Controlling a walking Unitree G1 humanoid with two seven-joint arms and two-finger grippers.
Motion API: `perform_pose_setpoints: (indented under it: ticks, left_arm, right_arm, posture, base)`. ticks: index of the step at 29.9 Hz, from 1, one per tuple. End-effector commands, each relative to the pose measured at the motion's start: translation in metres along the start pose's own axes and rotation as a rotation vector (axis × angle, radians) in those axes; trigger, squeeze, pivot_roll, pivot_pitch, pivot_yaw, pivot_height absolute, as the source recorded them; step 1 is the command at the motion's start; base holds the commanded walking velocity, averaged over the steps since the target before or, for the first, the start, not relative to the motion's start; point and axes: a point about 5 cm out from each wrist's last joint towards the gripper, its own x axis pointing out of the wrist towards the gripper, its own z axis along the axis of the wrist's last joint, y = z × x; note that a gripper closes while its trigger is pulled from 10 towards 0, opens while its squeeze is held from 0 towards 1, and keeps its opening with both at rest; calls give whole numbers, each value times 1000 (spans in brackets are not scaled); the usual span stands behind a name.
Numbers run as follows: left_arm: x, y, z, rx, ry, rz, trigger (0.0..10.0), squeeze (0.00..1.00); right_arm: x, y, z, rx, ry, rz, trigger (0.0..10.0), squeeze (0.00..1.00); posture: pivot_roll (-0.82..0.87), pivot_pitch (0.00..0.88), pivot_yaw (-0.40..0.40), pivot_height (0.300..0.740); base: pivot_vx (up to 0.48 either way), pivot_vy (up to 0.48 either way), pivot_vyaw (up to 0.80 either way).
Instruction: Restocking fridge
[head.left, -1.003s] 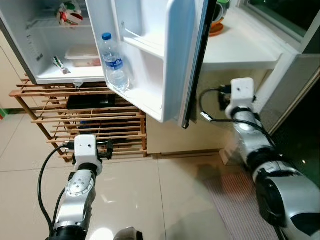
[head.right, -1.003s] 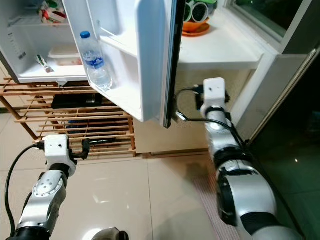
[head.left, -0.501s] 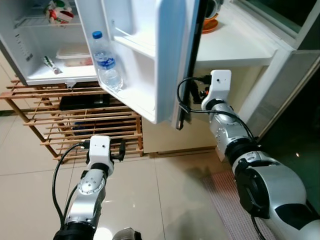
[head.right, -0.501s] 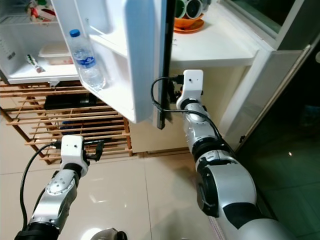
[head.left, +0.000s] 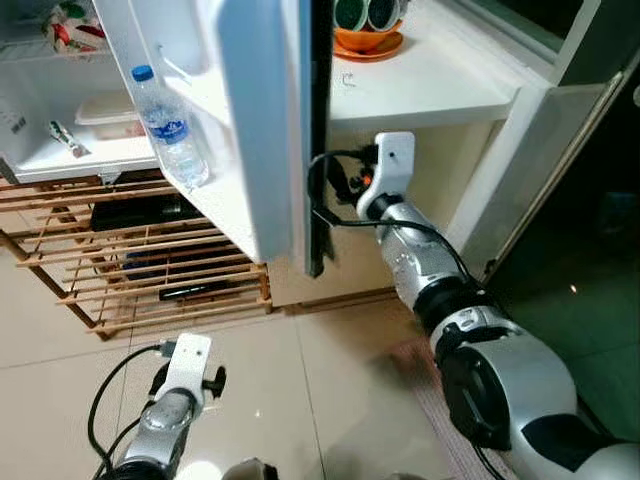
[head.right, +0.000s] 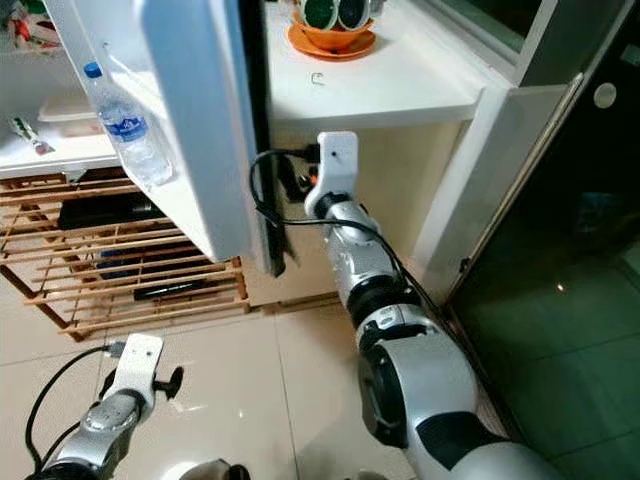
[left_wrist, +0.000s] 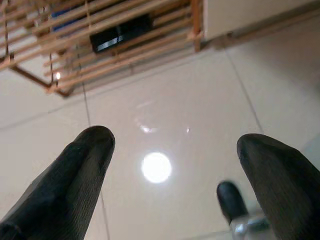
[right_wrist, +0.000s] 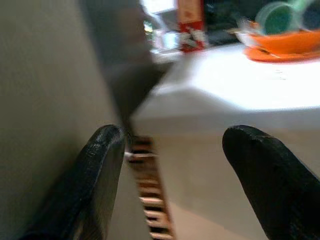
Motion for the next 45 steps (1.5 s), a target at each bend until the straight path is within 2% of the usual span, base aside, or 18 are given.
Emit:
perform_pose_setpoints:
  ticks: [1, 5, 6, 10, 12, 15, 17, 23, 28, 30, 33, 36, 38, 39, 42, 43, 44, 45]
  left_arm:
    - [-2, 1, -13, 2, 53, -3, 10000, 0]
    - [-10, 6, -48, -2, 233, 9, 10000, 0]
    - [-10, 6, -48, -2, 233, 9, 10000, 0]
    - [-9, 3, -49, -2, 249, -5, 10000, 0]
    - [-7, 1, -44, 17, 233, -14, 10000, 0]
    - [-5, -2, -39, 35, 219, -25, 10000, 0]
    - [-4, -4, -36, 51, 212, -32, 10000, 0]
    - [3, -13, -12, 92, 122, -60, 10000, 0]
    - [7, -22, 3, 114, 62, -86, 10000, 0]
    - [8, -28, 12, 130, 30, -106, 10000, 0]
    - [9, -40, 28, 203, -57, -174, 10000, 0]
    - [8, -59, 59, 322, -249, -275, 10000, 0]
    - [6, -67, 83, 318, -346, -305, 10000, 0]
    - [6, -67, 83, 318, -346, -305, 10000, 0]
    - [2, -75, 127, 347, -494, -311, 10000, 0]
    - [-1, -76, 145, 359, -552, -296, 10000, 0]
    - [-1, -76, 145, 359, -552, -296, 10000, 0]
    - [-4, -72, 159, 322, -606, -276, 10000, 0]
  right_arm:
    - [4, 7, 9, -6, -28, 44, 10000, 0]
    - [5, 36, 12, -3, -49, 157, 10000, 0]
    - [5, 36, 12, -3, -49, 157, 10000, 0]
    - [1, 74, 24, 29, -78, 314, 10000, 0]
    - [-5, 93, 41, 165, -107, 468, 10000, 0]
    - [-14, 102, 57, 329, -105, 625, 10000, 0]
    - [-18, 100, 59, 386, -86, 670, 10000, 0]
    - [-24, 72, 42, 378, -18, 515, 10000, 0]
    - [-26, 52, 30, 326, 25, 357, 10000, 0]
    - [-27, 37, 18, 247, 70, 244, 10000, 0]
    - [-29, 21, 7, 213, 104, 152, 10000, 0]
    - [-33, 9, -2, 156, 132, 73, 10000, 0]
    - [-35, 6, -4, 153, 138, 60, 10000, 0]
    - [-35, 6, -4, 153, 138, 60, 10000, 0]
    - [-39, 1, -12, 137, 155, 26, 10000, 0]
    - [-41, -1, -17, 129, 164, 13, 10000, 0]
    - [-41, -1, -17, 129, 164, 13, 10000, 0]
    - [-44, -3, -21, 122, 174, 1, 10000, 0]
  posture:
    - [26, 0, -3, 740]
    - [22, 0, -6, 740]
    - [22, 0, -6, 740]
    - [29, 0, -11, 740]
    - [27, 0, -10, 740]
    - [24, 0, -8, 740]
    - [23, 0, -7, 740]
    - [21, 0, -9, 740]
    - [17, 0, -8, 740]
    - [13, 0, -8, 740]
    - [8, 0, -7, 740]
    - [8, 0, -8, 740]
    - [7, 0, -8, 740]
    - [7, 0, -8, 740]
    - [7, 0, -9, 740]
    - [6, 0, -8, 740]
    - [6, 0, -8, 740]
    - [6, 0, -8, 740]
  base:
    - [0, 0, 0]
    - [0, 0, 0]
    - [0, 0, 0]
    - [0, 0, 0]
    - [0, 0, 0]
    - [0, 0, 0]
    - [0, 0, 0]
    - [0, 0, 0]
    - [0, 0, 0]
    - [0, 0, 0]
    - [0, 0, 0]
    - [0, 0, 0]
    - [0, 0, 0]
    - [0, 0, 0]
    - [0, 0, 0]
    - [0, 0, 0]
    - [0, 0, 0]
    - [0, 0, 0]
